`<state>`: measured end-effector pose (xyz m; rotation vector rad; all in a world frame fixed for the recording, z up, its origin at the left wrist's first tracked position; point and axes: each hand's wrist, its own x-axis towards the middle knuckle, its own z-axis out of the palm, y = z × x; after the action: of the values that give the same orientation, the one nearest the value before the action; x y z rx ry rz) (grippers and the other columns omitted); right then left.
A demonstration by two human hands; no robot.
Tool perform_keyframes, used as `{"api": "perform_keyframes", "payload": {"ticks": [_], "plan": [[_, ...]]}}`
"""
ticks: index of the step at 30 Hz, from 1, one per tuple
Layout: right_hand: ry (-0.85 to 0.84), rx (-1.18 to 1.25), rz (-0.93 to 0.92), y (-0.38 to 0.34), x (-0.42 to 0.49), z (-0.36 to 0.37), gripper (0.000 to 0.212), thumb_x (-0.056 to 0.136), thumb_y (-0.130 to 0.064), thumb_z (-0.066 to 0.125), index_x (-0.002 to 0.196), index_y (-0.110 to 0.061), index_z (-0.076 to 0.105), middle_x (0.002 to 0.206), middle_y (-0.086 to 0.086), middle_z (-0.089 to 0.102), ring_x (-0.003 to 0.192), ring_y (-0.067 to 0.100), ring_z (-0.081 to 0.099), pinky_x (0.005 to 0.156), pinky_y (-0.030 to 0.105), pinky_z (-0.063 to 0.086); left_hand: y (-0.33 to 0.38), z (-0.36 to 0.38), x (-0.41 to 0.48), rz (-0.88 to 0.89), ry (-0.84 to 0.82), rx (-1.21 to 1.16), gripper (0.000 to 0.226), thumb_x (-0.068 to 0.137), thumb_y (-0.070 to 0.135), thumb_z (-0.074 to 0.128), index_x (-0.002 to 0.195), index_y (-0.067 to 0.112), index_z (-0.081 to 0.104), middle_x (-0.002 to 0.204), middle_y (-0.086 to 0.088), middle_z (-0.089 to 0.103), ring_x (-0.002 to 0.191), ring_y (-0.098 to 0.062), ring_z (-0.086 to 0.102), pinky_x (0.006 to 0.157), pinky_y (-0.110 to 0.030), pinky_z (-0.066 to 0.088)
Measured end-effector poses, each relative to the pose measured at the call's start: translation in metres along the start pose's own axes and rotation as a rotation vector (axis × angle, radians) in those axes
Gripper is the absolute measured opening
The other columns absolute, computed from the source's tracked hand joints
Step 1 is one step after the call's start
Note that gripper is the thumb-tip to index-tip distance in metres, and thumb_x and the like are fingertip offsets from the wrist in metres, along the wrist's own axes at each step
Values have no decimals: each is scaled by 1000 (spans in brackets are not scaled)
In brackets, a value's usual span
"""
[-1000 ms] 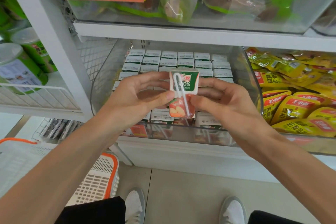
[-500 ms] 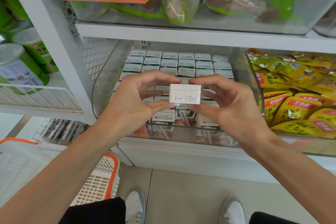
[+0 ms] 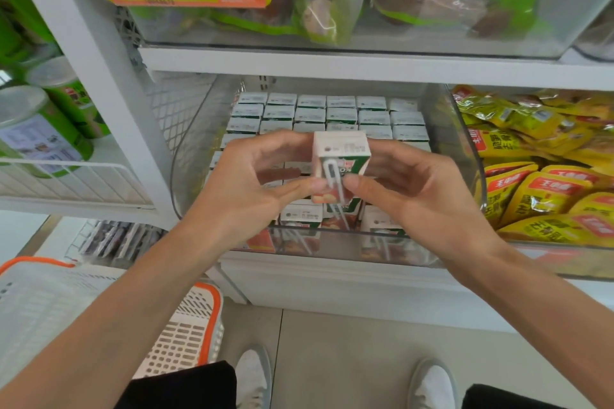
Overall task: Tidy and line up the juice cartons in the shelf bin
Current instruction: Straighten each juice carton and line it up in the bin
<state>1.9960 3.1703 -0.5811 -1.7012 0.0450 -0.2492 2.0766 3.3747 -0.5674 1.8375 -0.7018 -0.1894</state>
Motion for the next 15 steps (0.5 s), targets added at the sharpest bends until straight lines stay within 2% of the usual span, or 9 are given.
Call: {"api": "perform_keyframes", "payload": {"ticks": [2,4,6,8,10,11,15], "plan": [[14,26,69,0,1,0,45,85,-28,79,129,-29,70,104,-5,83,101,10,78,93,23,59,1,1,0,-18,14,-50,54,80,33,79,132,32,66,111,19,78,107,3,72,97,-10,51],[15,42,165,0,1,0,49,88,-35,77,135,-37,62,99,-1,83,97,13,79,90,26,61,2,2,-1,-32,2,-70,58,90,32,71,145,37,55,109,17,77,105,-1,73,93,-12,53],[14,62,244,-2,1,-1,47,91,-42,76,134,-47,58,98,3,83,94,20,81,86,31,65,3,3,-2,-15,-47,-35,50,103,23,60,149,40,50,111,20,75,106,-2,71,85,-14,57],[41,88,285,-6,0,-1,35,96,-45,72,130,-48,63,95,6,83,86,23,81,75,29,66,1,4,-2,-17,-91,3,51,107,8,53,146,41,54,114,10,74,106,-8,72,82,-24,61],[62,126,318,-9,0,0,26,98,-45,69,124,-42,69,90,8,82,74,20,79,64,22,61,-3,4,-2,-27,-110,13,60,102,-1,60,142,43,58,117,1,71,105,-14,73,86,-32,63],[59,138,334,-10,0,1,25,98,-45,69,122,-38,71,88,10,82,69,19,77,61,20,59,-4,4,-2,-22,-112,13,63,98,-2,66,141,44,59,116,1,70,105,-15,73,88,-30,62],[27,169,385,-11,1,2,32,100,-46,65,116,-19,72,86,17,80,64,22,74,66,28,59,-7,7,-1,11,-91,44,58,88,11,78,137,40,63,110,12,72,104,-13,70,87,-21,58]]}}
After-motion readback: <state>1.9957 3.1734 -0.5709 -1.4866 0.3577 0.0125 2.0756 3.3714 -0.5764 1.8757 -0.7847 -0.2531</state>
